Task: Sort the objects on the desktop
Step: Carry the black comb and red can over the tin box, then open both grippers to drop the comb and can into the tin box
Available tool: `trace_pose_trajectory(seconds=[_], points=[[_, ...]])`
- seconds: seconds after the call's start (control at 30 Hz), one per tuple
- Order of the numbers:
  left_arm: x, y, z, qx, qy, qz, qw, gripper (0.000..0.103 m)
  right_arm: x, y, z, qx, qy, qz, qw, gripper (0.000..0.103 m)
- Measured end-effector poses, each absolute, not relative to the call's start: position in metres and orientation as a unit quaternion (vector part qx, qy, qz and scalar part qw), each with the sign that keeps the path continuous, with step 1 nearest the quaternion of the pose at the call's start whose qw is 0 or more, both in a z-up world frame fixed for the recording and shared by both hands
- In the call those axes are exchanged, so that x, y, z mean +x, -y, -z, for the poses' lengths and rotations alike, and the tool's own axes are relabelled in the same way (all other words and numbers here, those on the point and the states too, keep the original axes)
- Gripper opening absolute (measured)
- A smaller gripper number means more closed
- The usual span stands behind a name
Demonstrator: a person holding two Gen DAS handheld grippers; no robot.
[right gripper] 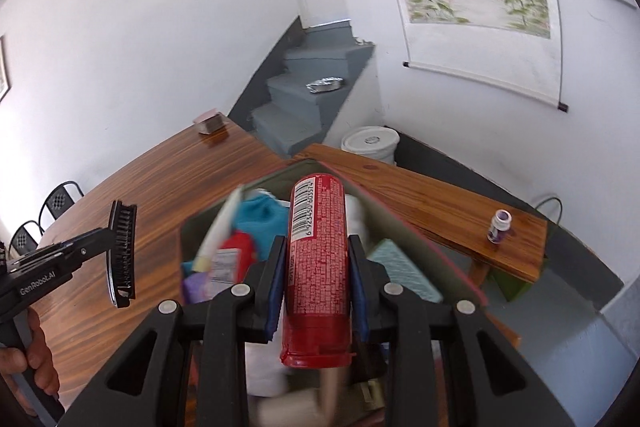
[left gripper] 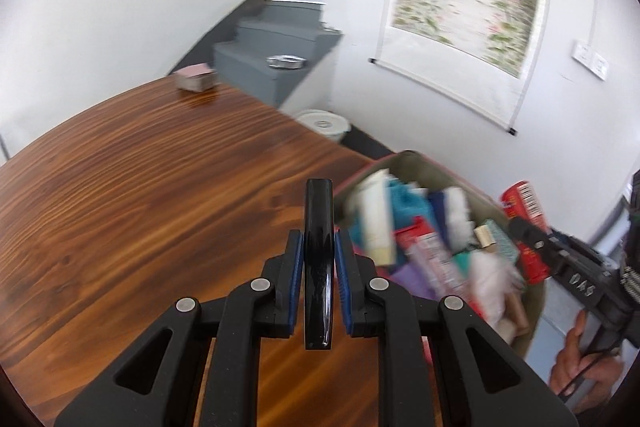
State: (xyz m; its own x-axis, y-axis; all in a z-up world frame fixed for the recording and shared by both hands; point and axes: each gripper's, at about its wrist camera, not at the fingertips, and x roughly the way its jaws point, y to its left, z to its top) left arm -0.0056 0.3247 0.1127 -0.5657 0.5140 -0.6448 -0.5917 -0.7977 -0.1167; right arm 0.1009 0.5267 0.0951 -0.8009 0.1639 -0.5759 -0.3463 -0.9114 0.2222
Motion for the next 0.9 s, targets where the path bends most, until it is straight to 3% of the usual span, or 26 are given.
trace_pose_trajectory(seconds=[0.43, 0.67, 0.8, 0.9], points=[[0.002, -0.404, -0.11, -0.354, -0.064, -0.841, 0.404, 0.018, 0.103, -0.544, -0.077, -0.319, -0.162, -0.925, 0.127, 0.032], [-0.015, -0.403, -0.1, -0.389, -0.013, -0.809, 0.439, 0.018, 0.104, -0.542, -0.072, -0.329, -0.167, -0.922, 0.116, 0.033], [-0.021, -0.402, -0.097, -0.411, 0.024, -0.787, 0.459, 0.018, 0.113, -0.543, -0.078, -0.307, -0.157, -0.929, 0.134, 0.066], [-0.019, -0.412, -0.096, -0.416, 0.036, -0.77, 0.482, 0.018, 0.117, -0.538, -0.082, -0.298, -0.132, -0.935, 0.141, 0.066]])
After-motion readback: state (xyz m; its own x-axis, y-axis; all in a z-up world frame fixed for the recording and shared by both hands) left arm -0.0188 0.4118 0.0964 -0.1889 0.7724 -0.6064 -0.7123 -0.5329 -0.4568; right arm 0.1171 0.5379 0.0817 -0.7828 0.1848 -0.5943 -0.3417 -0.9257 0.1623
